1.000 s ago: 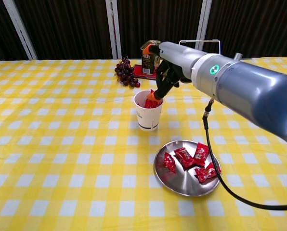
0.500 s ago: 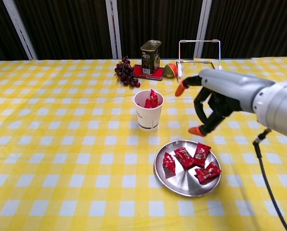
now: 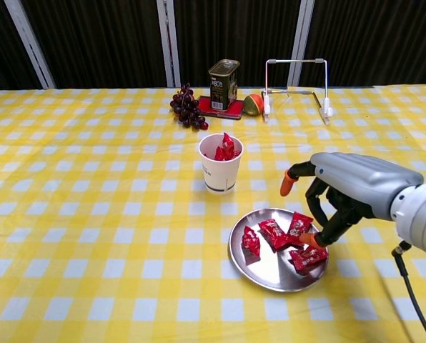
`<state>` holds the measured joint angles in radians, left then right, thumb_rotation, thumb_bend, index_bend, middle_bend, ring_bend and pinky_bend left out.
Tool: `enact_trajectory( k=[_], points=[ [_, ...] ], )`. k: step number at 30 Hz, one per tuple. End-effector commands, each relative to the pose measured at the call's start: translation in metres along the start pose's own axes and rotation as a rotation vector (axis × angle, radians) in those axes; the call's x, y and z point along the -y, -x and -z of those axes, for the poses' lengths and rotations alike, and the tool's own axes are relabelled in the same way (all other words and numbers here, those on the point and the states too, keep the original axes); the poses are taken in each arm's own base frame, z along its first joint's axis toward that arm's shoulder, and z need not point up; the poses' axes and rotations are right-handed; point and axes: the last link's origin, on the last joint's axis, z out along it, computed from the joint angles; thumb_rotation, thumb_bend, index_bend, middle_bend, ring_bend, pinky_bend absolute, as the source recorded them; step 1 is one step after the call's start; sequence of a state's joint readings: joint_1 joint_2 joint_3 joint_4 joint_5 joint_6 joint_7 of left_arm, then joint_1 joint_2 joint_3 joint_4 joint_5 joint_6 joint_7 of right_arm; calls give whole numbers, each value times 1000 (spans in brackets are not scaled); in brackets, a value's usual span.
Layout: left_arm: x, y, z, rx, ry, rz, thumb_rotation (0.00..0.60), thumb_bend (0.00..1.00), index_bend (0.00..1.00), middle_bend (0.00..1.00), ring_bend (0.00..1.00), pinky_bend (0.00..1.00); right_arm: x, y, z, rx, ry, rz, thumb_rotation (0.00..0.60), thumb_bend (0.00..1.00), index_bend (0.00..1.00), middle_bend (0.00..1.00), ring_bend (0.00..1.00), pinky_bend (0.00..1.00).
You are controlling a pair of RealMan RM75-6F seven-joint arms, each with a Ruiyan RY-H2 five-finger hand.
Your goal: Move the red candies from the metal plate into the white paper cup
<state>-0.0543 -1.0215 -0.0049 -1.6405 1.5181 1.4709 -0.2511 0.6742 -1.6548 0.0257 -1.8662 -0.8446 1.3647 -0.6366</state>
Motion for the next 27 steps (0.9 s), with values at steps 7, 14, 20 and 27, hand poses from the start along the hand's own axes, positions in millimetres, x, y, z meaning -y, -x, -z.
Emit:
enact_trajectory(
  k=[7, 14, 20, 27],
  points=[
    [0, 1, -1, 7, -5, -2, 600, 47, 0, 0, 0, 0, -6, 15, -15, 27, 32, -19, 600, 302, 340, 704, 885, 924],
    [1, 1, -1, 15, -9, -1, 600, 47, 0, 0, 0, 0, -13, 20, -25, 39, 55, -30, 600, 303, 371, 704, 884, 924],
    [1, 1, -2, 19, -12, -1, 600, 47, 0, 0, 0, 0, -18, 23, -29, 48, 68, -43, 600, 409, 447, 704, 885, 924],
    [0, 1, -2, 18, -12, -1, 600, 46, 0, 0, 0, 0, -20, 25, -29, 52, 68, -64, 600, 556, 540, 704, 885, 924]
  ],
)
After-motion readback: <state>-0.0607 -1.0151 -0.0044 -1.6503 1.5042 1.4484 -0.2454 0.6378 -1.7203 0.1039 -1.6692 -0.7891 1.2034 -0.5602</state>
